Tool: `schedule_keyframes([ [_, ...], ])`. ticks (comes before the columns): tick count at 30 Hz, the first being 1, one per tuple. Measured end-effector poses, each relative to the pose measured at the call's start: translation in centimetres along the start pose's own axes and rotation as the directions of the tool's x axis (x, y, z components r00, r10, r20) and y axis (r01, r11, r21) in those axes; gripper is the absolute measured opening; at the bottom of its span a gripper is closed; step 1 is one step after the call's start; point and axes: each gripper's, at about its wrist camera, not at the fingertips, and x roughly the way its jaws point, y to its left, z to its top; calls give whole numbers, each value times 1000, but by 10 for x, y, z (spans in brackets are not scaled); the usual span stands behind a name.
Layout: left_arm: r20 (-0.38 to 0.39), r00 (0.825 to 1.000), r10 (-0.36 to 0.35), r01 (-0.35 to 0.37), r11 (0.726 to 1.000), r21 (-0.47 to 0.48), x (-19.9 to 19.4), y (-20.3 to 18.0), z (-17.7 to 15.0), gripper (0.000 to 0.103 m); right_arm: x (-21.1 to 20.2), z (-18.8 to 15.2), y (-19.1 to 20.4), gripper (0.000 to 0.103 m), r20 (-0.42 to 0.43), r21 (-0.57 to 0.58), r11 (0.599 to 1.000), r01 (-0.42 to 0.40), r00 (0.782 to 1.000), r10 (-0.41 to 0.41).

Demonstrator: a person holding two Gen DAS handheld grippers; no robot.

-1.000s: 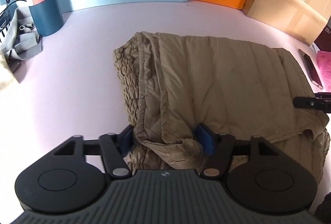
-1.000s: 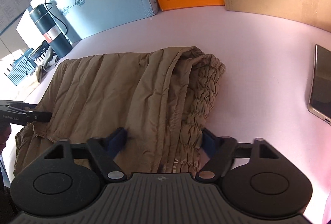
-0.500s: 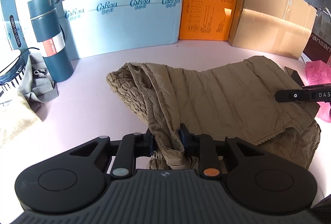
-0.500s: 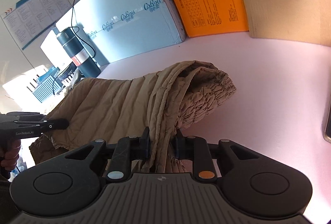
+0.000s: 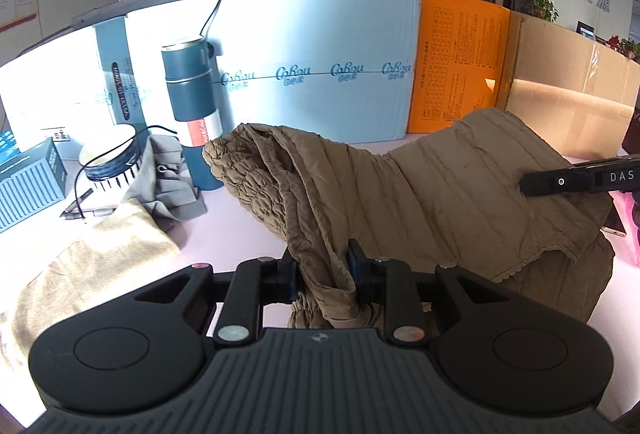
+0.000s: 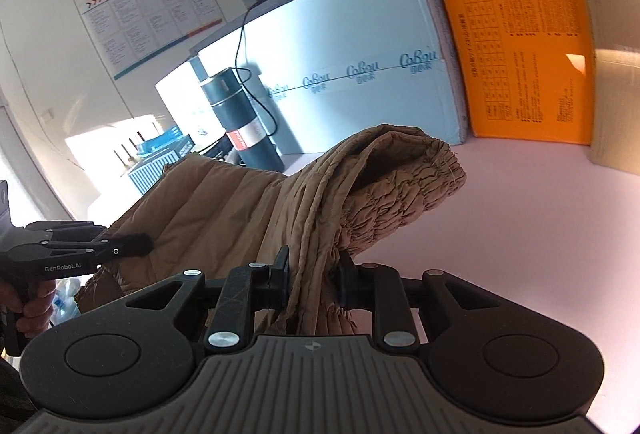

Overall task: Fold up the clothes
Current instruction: 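Lift the vest side edge with both grippers and fold it over the body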

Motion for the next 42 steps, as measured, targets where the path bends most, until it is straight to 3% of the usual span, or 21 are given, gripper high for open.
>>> schedule_keyframes([
  [9, 45, 990, 134, -131, 989, -72, -42, 42, -3, 21, 48, 31, 50, 20, -23, -82, 985, -149, 989, 147],
  [22, 59, 946, 319, -306, 938, -165, -77, 102, 2, 21, 122, 73, 132, 20, -87, -181, 925, -333, 943, 322],
  [35, 45, 898, 437, -416, 879, -231, -73, 149, 8, 21, 188, 104, 197, 20, -145, -255, 860, -443, 896, 419],
  [42, 11, 872, 489, -469, 843, -262, -59, 168, 4, 21, 225, 113, 217, 20, -166, -279, 839, -467, 884, 437],
])
